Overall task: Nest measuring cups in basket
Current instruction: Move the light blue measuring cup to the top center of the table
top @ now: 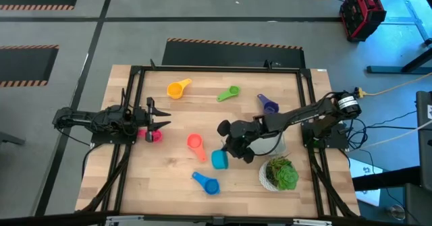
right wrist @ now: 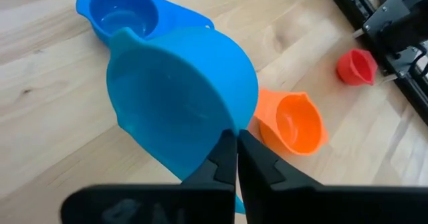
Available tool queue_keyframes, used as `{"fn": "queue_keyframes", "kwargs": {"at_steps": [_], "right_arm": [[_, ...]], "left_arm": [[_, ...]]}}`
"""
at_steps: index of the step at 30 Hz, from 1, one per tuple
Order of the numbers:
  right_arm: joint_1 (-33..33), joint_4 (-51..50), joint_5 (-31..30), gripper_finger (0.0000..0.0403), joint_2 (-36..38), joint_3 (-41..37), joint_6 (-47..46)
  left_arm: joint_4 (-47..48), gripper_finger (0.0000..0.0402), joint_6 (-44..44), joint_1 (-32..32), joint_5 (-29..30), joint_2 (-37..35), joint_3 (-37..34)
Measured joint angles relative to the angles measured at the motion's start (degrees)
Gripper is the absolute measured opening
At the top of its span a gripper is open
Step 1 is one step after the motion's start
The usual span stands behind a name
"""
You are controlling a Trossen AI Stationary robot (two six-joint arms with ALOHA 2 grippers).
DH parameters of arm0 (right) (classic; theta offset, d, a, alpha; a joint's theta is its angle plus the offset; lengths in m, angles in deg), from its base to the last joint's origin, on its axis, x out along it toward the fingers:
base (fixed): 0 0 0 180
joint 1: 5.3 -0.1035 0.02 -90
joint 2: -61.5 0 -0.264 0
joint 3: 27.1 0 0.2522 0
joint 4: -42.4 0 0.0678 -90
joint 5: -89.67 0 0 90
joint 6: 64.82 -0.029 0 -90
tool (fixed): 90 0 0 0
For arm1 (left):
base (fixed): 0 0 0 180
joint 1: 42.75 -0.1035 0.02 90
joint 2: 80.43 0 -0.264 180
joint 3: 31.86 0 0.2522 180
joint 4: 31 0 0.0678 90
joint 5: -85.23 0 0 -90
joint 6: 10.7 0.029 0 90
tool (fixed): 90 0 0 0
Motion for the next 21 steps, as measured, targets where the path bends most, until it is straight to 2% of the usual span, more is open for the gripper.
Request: {"fn": "queue_keyframes", "kwargs": {"at_steps": [9,21], "right_arm": [[0.8,-9.7,0.0,0.0005,0.0,4.8,0.2],[4.6,-12.8,0.0,0.0005,0.0,5.7,0.2]], "left_arm": [[0.0,0.0133,0.0,0.0,0.0,0.0,0.0],[0.0,0.0133,0.0,0.0,0.0,0.0,0.0]]}}
